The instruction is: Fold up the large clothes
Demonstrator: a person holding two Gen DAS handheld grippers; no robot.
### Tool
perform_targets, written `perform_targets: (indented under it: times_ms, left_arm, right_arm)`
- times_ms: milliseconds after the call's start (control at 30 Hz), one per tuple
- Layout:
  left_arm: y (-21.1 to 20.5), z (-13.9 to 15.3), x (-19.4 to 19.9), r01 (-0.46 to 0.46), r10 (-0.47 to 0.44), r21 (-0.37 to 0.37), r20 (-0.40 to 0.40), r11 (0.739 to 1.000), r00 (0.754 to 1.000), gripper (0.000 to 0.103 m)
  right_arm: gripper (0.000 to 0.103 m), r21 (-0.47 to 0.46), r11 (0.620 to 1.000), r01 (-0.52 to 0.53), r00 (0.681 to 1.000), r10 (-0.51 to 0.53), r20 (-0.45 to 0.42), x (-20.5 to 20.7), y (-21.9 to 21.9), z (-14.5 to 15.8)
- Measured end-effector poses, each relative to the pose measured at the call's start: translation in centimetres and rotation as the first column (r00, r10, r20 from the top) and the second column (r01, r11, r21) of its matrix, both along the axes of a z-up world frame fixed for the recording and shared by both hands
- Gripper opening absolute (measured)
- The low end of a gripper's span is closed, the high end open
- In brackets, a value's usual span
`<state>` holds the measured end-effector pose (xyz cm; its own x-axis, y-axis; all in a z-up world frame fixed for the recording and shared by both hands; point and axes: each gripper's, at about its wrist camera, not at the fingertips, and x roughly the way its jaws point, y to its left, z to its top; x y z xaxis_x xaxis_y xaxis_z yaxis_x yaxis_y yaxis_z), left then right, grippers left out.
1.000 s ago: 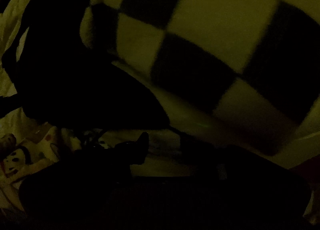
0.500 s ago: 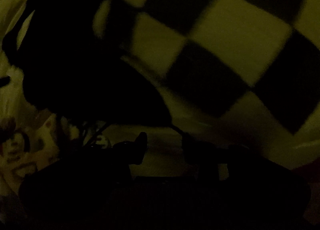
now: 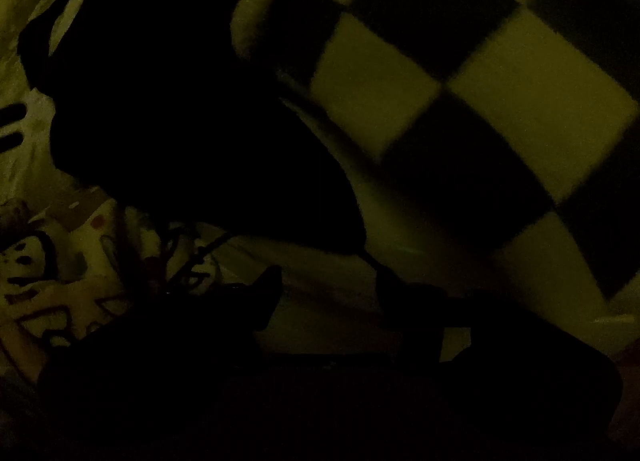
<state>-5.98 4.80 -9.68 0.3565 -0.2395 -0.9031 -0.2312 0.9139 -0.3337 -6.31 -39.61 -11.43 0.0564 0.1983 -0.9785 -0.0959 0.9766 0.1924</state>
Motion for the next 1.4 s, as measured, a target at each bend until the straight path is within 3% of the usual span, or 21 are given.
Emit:
perform_targets:
  times_ms: [133, 167, 200, 267, 333, 400, 500, 700, 800, 833, 967, 1033, 1067, 1100, 1133, 1233, 1300, 1400]
  left_arm:
    - [-4.0, -3.2, 2.1, 0.152, -0.144, 0.138, -0.069, 0.979, 0.987, 0.101]
    - [-4.5, -3.2, 2.4, 0.172, -0.166, 0.128, -0.061, 0.977, 0.984, 0.080]
    - [-4.8, -2.9, 2.6, 0.189, -0.184, 0.096, -0.053, 0.977, 0.981, 0.049]
    - [-5.3, -1.5, 2.4, 0.199, -0.198, 0.145, -0.025, 0.969, 0.980, 0.043]
    - [-4.6, 1.3, 1.1, 0.160, -0.170, 0.202, 0.031, 0.966, 0.985, 0.040]
    - [-3.3, 4.8, -1.2, 0.117, -0.139, 0.212, 0.088, 0.970, 0.986, 0.040]
    - [-1.0, 8.1, -5.5, 0.108, -0.128, 0.244, 0.067, 0.964, 0.990, 0.030]
    - [3.0, 4.5, -9.2, 0.085, -0.045, 0.326, -0.128, 0.941, 0.991, 0.033]
    - [4.2, 1.7, -9.4, 0.079, 0.007, 0.426, -0.196, 0.901, 0.981, 0.034]
    - [4.5, 1.0, -9.1, 0.081, 0.016, 0.430, -0.216, 0.899, 0.976, 0.035]
    - [4.9, 0.8, -7.2, 0.003, 0.064, 0.345, -0.182, 0.939, 0.981, 0.055]
    - [4.3, 1.1, -6.2, -0.013, 0.050, 0.285, -0.124, 0.958, 0.991, 0.080]
    - [3.7, 1.4, -5.7, -0.007, 0.033, 0.262, -0.093, 0.965, 0.995, 0.083]
    - [3.1, 1.5, -5.1, 0.010, 0.005, 0.239, -0.063, 0.971, 0.998, 0.098]
    - [2.4, 1.7, -4.5, 0.028, -0.019, 0.229, -0.042, 0.973, 0.999, 0.102]
    - [0.5, 0.6, -2.7, 0.120, -0.119, 0.219, -0.018, 0.968, 0.993, 0.103]
    - [-0.6, -0.7, -1.7, 0.176, -0.160, 0.233, -0.084, 0.956, 0.983, 0.103]
    - [-0.8, -3.3, -1.3, 0.207, -0.154, 0.296, -0.195, 0.932, 0.969, 0.103]
  right_arm:
    - [0.058, 0.005, 0.997, 0.080, 0.997, -0.080, -0.016, -0.3, -1.3, -0.1]
    - [0.058, 0.006, 0.996, 0.090, 0.996, -0.090, -0.016, -0.4, -1.5, 0.0]
    - [0.058, 0.006, 0.995, 0.095, 0.995, -0.095, -0.016, -0.5, -1.5, 0.0]
    - [0.058, 0.007, 0.995, 0.097, 0.995, -0.097, -0.010, -0.7, -1.5, 0.1]
    - [0.058, 0.010, 0.995, 0.104, 0.995, -0.104, -0.013, -0.9, -2.0, 0.5]
    - [0.058, 0.012, 0.994, 0.106, 0.994, -0.106, -0.003, -0.9, -2.2, 0.8]
    - [0.058, 0.026, 0.995, 0.091, 0.995, -0.092, 0.027, -1.1, -1.1, 0.9]
    - [0.059, 0.046, 0.996, -0.070, 0.994, 0.066, 0.083, -0.3, 1.8, 2.6]
    - [0.061, 0.004, 0.987, -0.161, 0.981, 0.160, 0.110, -0.3, 3.4, 3.0]
    - [0.061, 0.004, 0.985, -0.174, 0.978, 0.172, 0.119, -0.5, 3.7, 3.1]
    - [0.062, -0.009, 0.981, -0.195, 0.969, 0.194, 0.150, -0.7, 4.3, 3.3]
    - [0.060, -0.004, 0.983, -0.183, 0.971, 0.182, 0.158, -0.7, 4.4, 3.1]
    - [0.059, -0.001, 0.985, -0.174, 0.969, 0.172, 0.177, -0.6, 4.5, 3.3]
    - [0.059, 0.009, 0.985, -0.172, 0.967, 0.167, 0.195, -0.3, 4.0, 3.6]
    - [0.059, 0.021, 0.985, -0.172, 0.963, 0.164, 0.213, -0.2, 4.0, 3.8]
    - [0.059, 0.041, 0.980, -0.196, 0.952, 0.180, 0.249, 0.1, 4.4, 4.3]
    - [0.060, 0.039, 0.977, -0.212, 0.952, 0.197, 0.235, 0.6, 5.1, 3.5]
    - [0.065, 0.003, 0.980, -0.201, 0.965, 0.198, 0.173, 1.3, 5.5, 1.0]
